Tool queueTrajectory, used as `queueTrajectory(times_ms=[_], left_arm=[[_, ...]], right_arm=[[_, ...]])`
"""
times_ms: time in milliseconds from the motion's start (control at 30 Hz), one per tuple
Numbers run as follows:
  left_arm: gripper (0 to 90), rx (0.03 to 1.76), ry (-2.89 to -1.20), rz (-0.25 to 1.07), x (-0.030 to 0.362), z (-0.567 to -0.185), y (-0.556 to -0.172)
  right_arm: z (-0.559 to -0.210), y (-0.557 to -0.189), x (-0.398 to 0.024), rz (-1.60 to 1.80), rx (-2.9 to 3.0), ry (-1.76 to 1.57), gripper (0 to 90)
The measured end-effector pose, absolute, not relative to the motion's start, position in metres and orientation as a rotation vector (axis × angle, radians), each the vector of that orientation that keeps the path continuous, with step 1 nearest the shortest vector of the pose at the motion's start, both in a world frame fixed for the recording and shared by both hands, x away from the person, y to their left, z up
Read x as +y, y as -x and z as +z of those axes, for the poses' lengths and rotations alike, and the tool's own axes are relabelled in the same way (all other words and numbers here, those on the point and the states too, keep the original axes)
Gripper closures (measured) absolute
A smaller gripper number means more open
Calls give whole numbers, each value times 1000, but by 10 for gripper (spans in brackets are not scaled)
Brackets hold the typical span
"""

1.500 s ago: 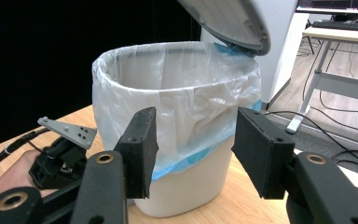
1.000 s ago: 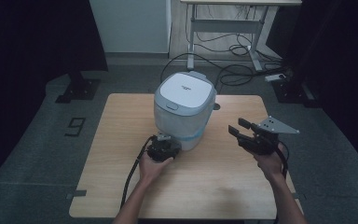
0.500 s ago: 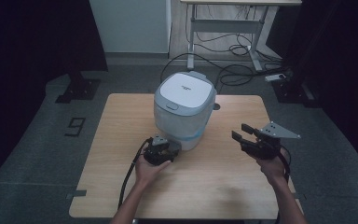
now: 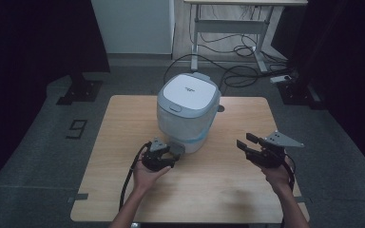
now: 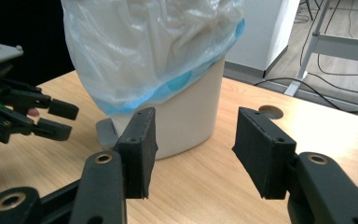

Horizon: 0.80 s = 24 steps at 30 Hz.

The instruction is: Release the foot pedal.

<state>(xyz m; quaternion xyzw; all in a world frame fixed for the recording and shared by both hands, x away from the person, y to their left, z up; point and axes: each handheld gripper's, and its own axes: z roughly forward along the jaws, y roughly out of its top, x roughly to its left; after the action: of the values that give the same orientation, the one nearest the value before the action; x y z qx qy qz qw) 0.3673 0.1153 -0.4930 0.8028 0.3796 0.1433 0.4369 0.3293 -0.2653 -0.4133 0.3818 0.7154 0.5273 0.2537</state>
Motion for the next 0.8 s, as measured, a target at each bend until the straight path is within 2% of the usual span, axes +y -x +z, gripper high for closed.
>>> queueTrajectory(times_ms=[467, 800], left_arm=[[427, 955, -1995, 369, 131, -495, -352], [423, 956, -1990, 371, 139, -494, -344]], right_arm=[[-442, -320, -283, 1415, 1951, -1110, 480], [-475, -317, -294, 1361, 1989, -1191, 480]])
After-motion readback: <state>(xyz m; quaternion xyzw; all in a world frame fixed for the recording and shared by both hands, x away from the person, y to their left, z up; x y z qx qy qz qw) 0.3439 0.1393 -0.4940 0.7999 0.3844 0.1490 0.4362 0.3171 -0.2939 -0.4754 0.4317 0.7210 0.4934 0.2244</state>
